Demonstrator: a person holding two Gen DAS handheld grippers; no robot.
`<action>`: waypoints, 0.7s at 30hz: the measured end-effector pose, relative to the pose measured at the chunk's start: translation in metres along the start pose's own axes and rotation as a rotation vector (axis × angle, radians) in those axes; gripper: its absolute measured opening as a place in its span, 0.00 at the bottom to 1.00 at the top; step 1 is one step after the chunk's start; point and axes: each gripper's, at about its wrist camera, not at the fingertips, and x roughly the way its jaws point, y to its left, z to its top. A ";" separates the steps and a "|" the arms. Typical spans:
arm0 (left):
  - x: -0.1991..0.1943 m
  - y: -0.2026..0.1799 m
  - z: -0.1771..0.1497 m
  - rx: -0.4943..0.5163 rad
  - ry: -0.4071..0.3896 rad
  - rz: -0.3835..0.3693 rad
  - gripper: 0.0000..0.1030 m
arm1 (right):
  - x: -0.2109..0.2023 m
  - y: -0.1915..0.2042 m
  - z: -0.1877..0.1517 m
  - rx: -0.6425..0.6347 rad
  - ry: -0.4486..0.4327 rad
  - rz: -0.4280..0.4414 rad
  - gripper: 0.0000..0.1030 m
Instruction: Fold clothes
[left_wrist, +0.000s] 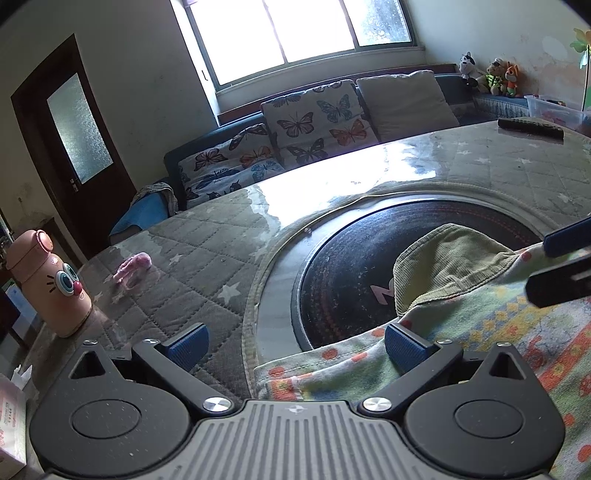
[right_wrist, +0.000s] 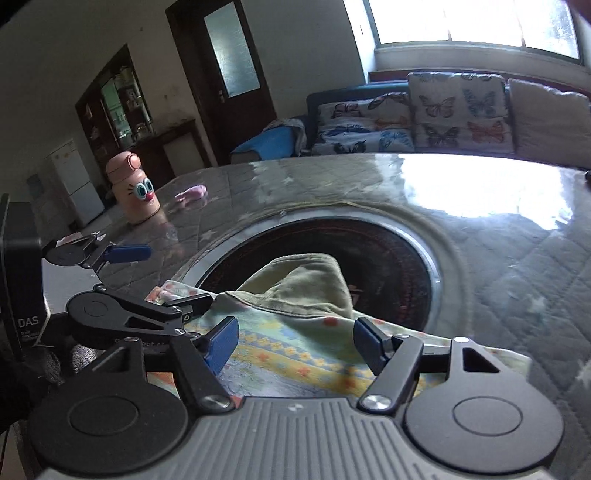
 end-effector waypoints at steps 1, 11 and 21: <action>0.000 0.000 -0.001 0.000 0.001 0.001 1.00 | 0.004 -0.002 0.000 0.011 0.012 0.002 0.69; -0.005 0.006 -0.002 -0.017 -0.007 0.014 1.00 | -0.022 -0.017 -0.010 0.053 -0.016 -0.070 0.69; -0.037 0.009 -0.016 -0.045 -0.022 0.011 1.00 | -0.055 -0.005 -0.038 0.005 -0.044 -0.146 0.81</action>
